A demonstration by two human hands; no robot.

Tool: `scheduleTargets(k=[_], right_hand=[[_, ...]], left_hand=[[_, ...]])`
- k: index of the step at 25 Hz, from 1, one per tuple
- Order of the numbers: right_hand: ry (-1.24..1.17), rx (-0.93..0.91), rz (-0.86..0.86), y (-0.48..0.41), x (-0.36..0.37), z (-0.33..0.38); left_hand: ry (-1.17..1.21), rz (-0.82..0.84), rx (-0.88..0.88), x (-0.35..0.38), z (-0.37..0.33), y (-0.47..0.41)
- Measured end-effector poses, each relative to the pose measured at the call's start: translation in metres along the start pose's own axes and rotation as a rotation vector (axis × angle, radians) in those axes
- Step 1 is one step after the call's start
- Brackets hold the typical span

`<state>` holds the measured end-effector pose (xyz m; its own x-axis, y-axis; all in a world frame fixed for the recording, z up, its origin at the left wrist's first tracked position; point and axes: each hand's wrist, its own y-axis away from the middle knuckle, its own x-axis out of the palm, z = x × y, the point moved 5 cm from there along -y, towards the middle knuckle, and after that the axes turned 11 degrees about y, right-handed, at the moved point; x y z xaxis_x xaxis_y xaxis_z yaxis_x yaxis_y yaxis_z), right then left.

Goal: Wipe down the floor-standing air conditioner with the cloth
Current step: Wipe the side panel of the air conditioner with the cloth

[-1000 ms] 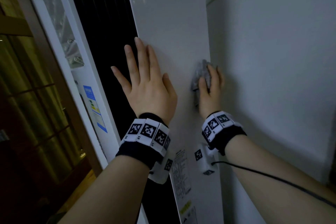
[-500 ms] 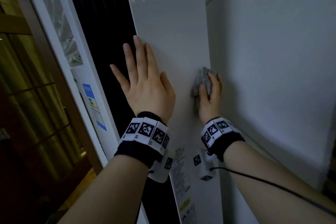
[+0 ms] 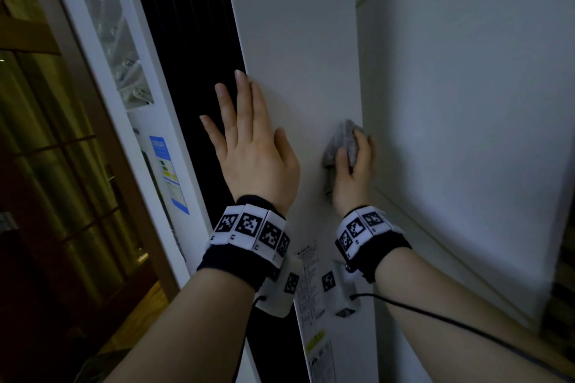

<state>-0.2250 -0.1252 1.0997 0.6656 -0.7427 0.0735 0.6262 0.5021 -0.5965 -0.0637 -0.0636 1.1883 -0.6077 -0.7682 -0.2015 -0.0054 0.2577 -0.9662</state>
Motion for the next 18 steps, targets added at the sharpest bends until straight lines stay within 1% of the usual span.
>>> scheduleTargets(k=[2, 3, 4, 6, 7, 11, 12, 15, 16, 18], right_hand=[[0.020, -0.154, 0.048, 0.015, 0.004, 0.011], [0.012, -0.153, 0.041, 0.014, 0.002, 0.011], [-0.005, -0.083, 0.016, 0.008, 0.000, 0.007], [-0.020, 0.116, -0.037, 0.001, -0.003, -0.001], [-0.006, 0.150, -0.041, 0.004, -0.002, -0.001], [0.008, -0.033, 0.008, 0.030, 0.006, 0.013], [0.003, -0.021, -0.005, 0.027, 0.004, 0.012], [-0.028, 0.143, -0.061, 0.019, -0.001, 0.008], [-0.026, 0.129, -0.056, 0.023, 0.001, 0.011], [0.030, -0.020, -0.015, 0.043, 0.010, 0.019]], left_hand=[[-0.005, -0.004, -0.001, -0.002, 0.001, 0.001], [-0.015, -0.009, -0.005, -0.004, 0.002, 0.002], [-0.017, -0.016, -0.012, -0.006, 0.004, 0.002], [0.002, -0.034, -0.032, -0.011, 0.008, 0.003], [0.011, -0.044, -0.041, -0.013, 0.010, 0.004], [0.009, -0.070, -0.053, -0.018, 0.015, 0.006], [0.008, -0.067, -0.051, -0.018, 0.015, 0.007], [0.012, -0.058, -0.050, -0.018, 0.019, 0.010], [0.013, -0.058, -0.053, -0.019, 0.020, 0.010], [0.017, -0.057, -0.057, -0.019, 0.020, 0.012]])
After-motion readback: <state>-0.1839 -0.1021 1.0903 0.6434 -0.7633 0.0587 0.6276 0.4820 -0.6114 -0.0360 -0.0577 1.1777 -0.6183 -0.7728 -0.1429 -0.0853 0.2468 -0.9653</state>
